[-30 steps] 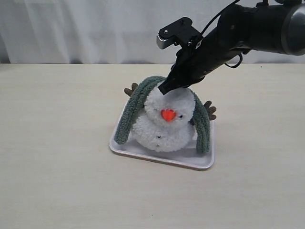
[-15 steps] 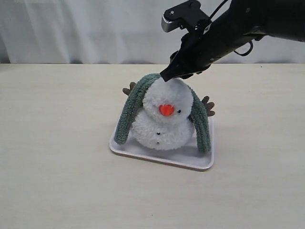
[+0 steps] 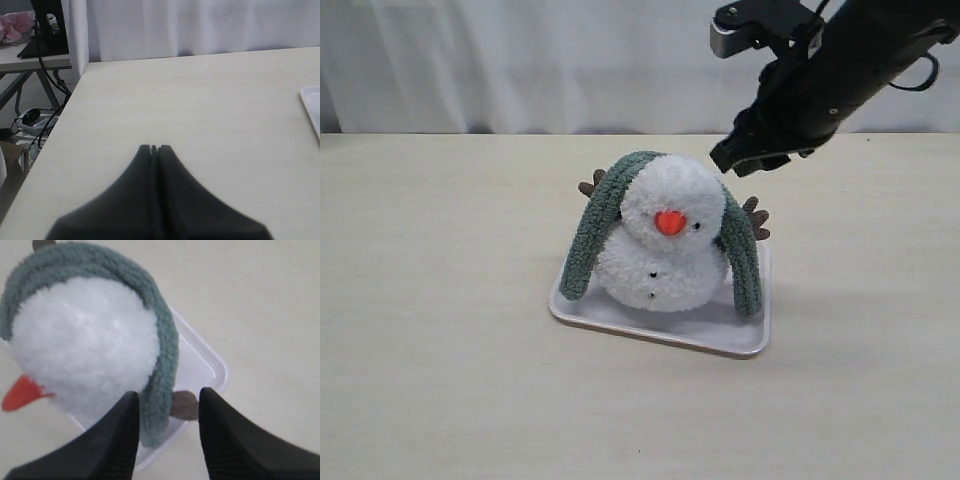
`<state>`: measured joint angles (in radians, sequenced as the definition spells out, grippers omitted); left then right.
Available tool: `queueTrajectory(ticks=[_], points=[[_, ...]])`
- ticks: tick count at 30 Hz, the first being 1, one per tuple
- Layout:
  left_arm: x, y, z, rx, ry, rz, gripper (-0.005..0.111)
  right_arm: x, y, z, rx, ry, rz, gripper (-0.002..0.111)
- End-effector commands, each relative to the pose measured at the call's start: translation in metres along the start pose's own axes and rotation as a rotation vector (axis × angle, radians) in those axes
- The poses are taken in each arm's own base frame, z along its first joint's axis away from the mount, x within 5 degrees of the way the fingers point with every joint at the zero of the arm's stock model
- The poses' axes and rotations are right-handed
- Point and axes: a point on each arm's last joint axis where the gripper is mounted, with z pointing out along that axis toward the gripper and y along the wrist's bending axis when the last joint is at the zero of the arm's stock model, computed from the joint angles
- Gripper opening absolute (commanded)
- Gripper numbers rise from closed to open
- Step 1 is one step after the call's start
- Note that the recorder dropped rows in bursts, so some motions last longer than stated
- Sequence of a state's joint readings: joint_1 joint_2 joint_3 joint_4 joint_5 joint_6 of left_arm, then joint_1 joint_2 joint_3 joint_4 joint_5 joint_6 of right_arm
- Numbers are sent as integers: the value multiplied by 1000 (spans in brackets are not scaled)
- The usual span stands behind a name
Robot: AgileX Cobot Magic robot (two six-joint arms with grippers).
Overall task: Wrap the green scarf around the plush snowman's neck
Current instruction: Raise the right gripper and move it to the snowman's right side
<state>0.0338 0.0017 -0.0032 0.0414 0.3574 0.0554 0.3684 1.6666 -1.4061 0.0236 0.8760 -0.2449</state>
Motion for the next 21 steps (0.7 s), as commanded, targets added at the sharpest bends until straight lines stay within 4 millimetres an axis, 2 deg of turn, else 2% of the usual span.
queueTrajectory(ticks=[1,8,13,18,21], points=[[0,0,0,-1,-10,-5,0,26,-9,7,-31,38,59,38],[0,0,0,-1,-10,-5,0,61,9,45,-160,17,56,38],[0,0,0,-1,-10,-5,0,82,10,66,-111,22,46,39],[0,0,0,-1,-10,-5,0,91,10,73,-76,-12,59,61],[0,0,0,-1,-10,-5,0,94,9,83,-64,-15,67,61]])
